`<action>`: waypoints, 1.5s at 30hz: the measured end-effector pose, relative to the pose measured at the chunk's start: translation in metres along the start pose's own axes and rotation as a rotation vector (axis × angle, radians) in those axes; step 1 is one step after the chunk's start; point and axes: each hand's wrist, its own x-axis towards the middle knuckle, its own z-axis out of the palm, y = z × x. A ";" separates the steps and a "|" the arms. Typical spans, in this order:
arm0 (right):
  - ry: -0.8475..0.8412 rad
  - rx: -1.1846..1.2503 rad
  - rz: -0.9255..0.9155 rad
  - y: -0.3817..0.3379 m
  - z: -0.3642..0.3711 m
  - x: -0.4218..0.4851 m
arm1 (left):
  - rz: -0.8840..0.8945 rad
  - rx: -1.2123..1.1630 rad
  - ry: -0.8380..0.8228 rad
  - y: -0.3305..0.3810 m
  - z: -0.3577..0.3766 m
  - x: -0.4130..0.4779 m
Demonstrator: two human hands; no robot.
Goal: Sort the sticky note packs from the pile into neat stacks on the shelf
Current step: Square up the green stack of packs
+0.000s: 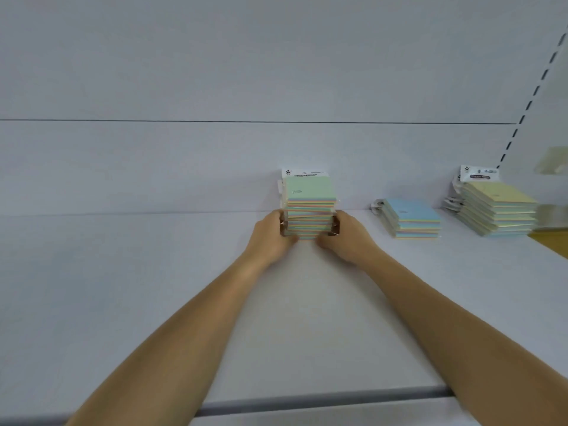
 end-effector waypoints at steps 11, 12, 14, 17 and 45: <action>0.039 -0.025 -0.048 -0.003 0.001 -0.001 | 0.005 -0.032 0.037 0.000 0.001 0.000; 0.058 0.026 -0.050 -0.006 -0.001 0.000 | 0.006 -0.047 0.051 0.001 0.000 0.000; 0.115 0.153 -0.074 -0.012 -0.005 0.001 | 0.034 -0.102 0.124 0.005 -0.002 0.000; 0.137 0.225 -0.107 -0.013 -0.008 0.001 | 0.079 -0.144 0.172 0.010 -0.004 0.001; 0.231 0.463 -0.187 -0.009 -0.007 0.007 | 0.034 -0.405 0.134 0.016 -0.011 0.001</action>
